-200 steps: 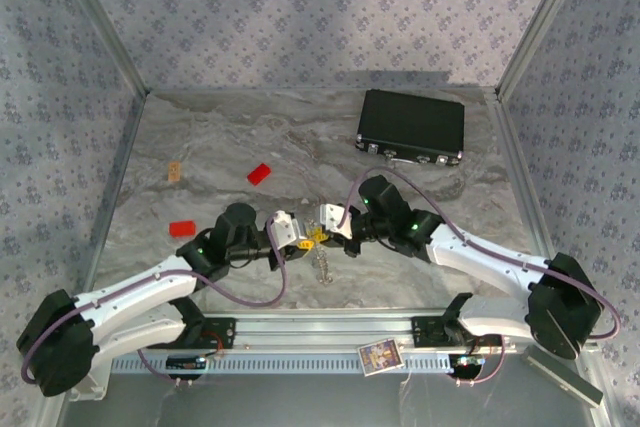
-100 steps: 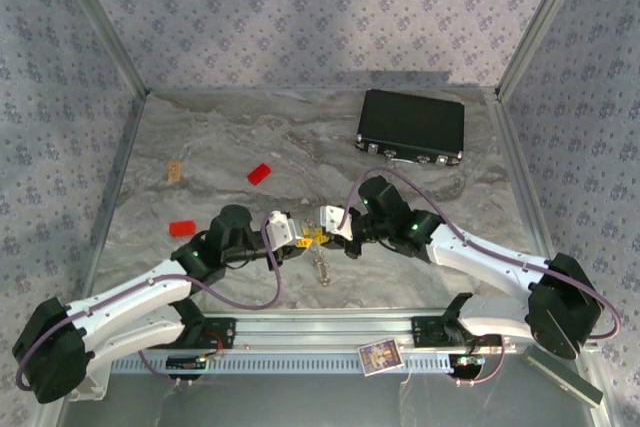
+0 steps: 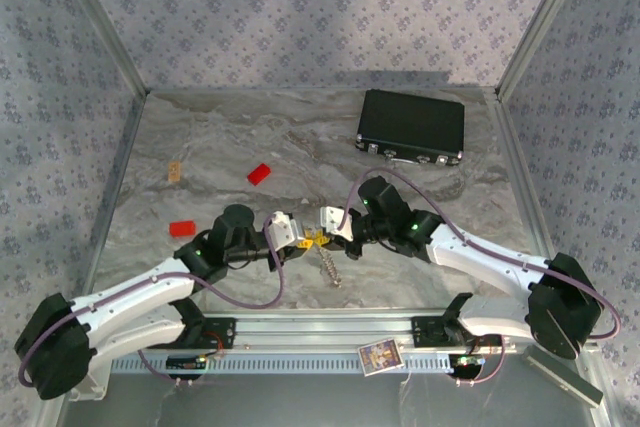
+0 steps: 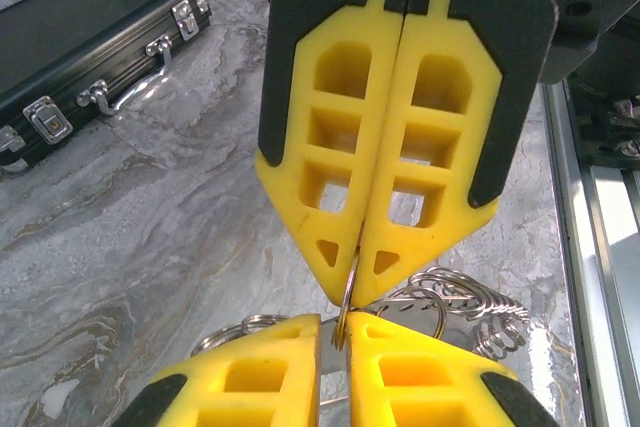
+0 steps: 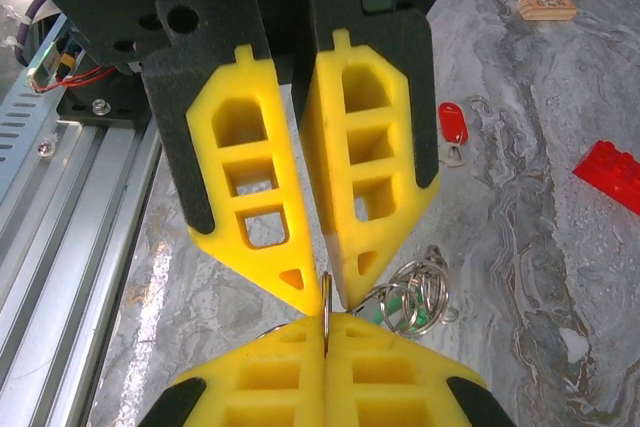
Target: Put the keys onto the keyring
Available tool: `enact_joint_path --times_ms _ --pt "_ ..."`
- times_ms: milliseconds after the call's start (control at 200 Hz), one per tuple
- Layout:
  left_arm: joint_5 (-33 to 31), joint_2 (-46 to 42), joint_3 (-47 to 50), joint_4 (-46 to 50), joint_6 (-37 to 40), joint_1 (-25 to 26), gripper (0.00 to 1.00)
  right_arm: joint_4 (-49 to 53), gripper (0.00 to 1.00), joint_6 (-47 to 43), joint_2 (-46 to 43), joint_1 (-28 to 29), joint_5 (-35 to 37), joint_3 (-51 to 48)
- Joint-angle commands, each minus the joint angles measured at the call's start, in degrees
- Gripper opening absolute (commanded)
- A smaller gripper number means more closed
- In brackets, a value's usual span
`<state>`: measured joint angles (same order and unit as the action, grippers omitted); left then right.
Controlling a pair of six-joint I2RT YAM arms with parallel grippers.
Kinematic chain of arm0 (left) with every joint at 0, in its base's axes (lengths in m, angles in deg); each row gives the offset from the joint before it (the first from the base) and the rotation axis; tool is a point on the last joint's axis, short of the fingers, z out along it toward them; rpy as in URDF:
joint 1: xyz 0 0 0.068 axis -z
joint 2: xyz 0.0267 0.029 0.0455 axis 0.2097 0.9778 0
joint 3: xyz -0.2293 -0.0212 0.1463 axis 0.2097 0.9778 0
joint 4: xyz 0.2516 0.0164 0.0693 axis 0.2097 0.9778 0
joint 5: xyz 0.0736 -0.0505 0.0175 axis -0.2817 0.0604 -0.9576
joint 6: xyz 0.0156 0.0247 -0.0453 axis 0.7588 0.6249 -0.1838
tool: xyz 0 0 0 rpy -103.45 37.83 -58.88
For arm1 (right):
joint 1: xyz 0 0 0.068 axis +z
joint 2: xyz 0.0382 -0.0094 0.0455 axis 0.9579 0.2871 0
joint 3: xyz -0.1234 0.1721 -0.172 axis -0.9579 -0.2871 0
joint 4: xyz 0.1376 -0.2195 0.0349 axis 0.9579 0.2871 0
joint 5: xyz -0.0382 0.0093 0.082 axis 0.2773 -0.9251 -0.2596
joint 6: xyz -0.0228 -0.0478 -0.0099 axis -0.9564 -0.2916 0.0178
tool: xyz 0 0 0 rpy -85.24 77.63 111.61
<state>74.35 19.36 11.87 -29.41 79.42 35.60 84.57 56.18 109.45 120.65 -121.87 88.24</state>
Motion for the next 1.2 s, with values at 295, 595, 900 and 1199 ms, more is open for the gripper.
enact_joint_path --times_ms 295,595,900,1199 --pt "4.2 -0.7 -2.0 -2.7 0.7 0.3 0.02 -1.4 0.03 0.4 0.2 0.6 -2.2 1.1" --pt "2.8 -2.2 -1.7 -0.5 1.6 0.3 0.00 8.6 0.27 -4.7 -2.9 0.0 7.2 2.1" --pt "2.5 -1.3 -3.2 2.7 2.2 0.3 0.00 6.8 0.24 -3.9 -2.5 0.6 3.9 3.7" --pt "3.1 -0.7 -4.1 3.8 2.7 0.2 0.00 6.0 0.19 -3.7 -0.9 1.5 3.5 4.6"
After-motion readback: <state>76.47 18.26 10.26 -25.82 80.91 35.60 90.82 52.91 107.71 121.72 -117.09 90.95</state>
